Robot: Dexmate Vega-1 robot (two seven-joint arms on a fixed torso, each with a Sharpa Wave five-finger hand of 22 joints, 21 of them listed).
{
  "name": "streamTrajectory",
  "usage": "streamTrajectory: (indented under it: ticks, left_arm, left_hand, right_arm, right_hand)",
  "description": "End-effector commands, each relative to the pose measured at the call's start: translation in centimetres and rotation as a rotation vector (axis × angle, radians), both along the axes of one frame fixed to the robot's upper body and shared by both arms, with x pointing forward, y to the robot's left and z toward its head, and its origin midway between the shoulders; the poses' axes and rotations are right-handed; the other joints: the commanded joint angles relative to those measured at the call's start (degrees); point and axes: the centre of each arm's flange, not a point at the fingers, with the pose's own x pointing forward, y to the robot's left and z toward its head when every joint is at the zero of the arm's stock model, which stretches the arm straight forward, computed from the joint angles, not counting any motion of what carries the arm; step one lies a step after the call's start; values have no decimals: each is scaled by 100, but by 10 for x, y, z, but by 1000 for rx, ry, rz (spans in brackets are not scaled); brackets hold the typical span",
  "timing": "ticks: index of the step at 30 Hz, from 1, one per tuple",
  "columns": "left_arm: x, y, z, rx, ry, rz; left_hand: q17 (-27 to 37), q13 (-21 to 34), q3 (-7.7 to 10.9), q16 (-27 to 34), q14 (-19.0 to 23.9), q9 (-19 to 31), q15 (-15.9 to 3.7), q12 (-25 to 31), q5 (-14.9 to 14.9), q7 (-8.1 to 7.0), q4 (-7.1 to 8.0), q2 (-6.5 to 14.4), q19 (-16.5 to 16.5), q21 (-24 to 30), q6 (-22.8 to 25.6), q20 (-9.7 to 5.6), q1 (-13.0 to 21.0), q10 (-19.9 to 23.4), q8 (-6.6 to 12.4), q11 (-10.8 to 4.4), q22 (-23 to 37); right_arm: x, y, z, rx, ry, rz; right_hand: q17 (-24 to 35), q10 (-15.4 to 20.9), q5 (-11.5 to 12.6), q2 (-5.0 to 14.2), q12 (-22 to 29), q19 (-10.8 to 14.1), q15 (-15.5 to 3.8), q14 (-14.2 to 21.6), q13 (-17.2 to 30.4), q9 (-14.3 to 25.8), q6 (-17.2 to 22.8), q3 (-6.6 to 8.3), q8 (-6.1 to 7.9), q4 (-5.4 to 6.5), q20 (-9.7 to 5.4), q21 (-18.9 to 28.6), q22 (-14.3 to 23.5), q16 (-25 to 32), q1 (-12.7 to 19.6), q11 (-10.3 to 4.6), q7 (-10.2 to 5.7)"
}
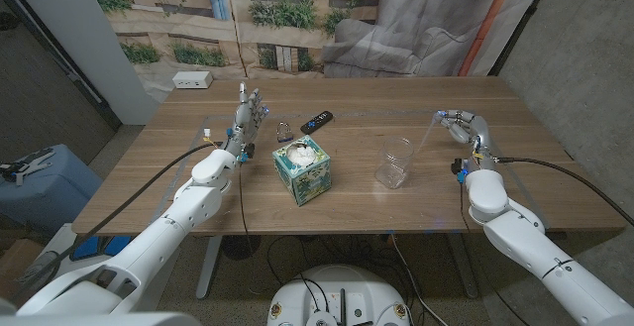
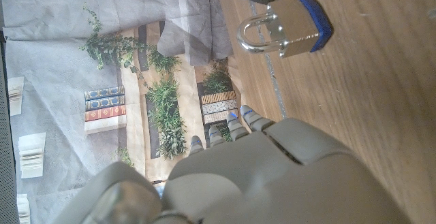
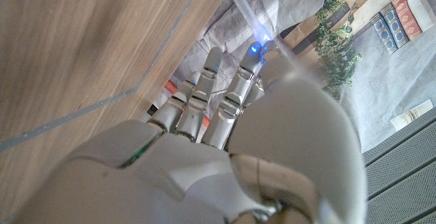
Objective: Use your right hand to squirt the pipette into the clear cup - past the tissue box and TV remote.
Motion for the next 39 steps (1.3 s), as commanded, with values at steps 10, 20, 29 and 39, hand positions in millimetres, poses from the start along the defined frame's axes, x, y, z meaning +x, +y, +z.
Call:
streamTrajectory:
  ticks: [10,20,29,39]
  left_arm:
    - [0,0,0,0,0,0]
    - [0,0,0,0,0,0]
    - [0,0,0,0,0,0]
    - [0,0,0,0,0,0]
  left_hand:
    - [34,32,-33,34,-45,14,-666,26,27,-33,-3,230,-65,29,-8,-519,10,-7,34,-24,12]
    - [34,32,-32,34,-44,14,-664,24,27,-33,-3,231,-66,28,-9,-518,11,-11,34,-25,12]
    - [34,32,-32,33,-46,14,-658,25,27,-33,-3,231,-67,28,-8,-520,11,-11,34,-12,12]
    - [34,32,-32,32,-49,14,-666,26,27,-33,-2,231,-68,27,-7,-521,10,-8,35,-21,12]
  right_arm:
    - [-5,0,5,-12,5,24]
    - [-5,0,6,-22,19,30]
    - [-6,-1,8,-31,36,38]
    - [-6,-2,10,-47,57,53]
  right_hand:
    - [-4,-194,4,-68,-184,-32,-884,-174,-56,49,-199,-61,-185,98,-200,-23,17,-140,-210,-45,-192]
    - [-8,-326,-7,-86,-274,-44,-857,-318,-94,64,-339,-120,-251,134,-150,-21,18,-211,-330,-43,-183]
    - [-9,-419,-17,-104,-320,-60,-836,-424,-93,78,-453,-169,-302,151,-94,-23,17,-265,-426,-39,-196]
    - [-7,-551,-24,-125,-369,-91,-801,-537,-76,92,-568,-227,-351,175,-31,-28,17,-315,-547,-21,-196]
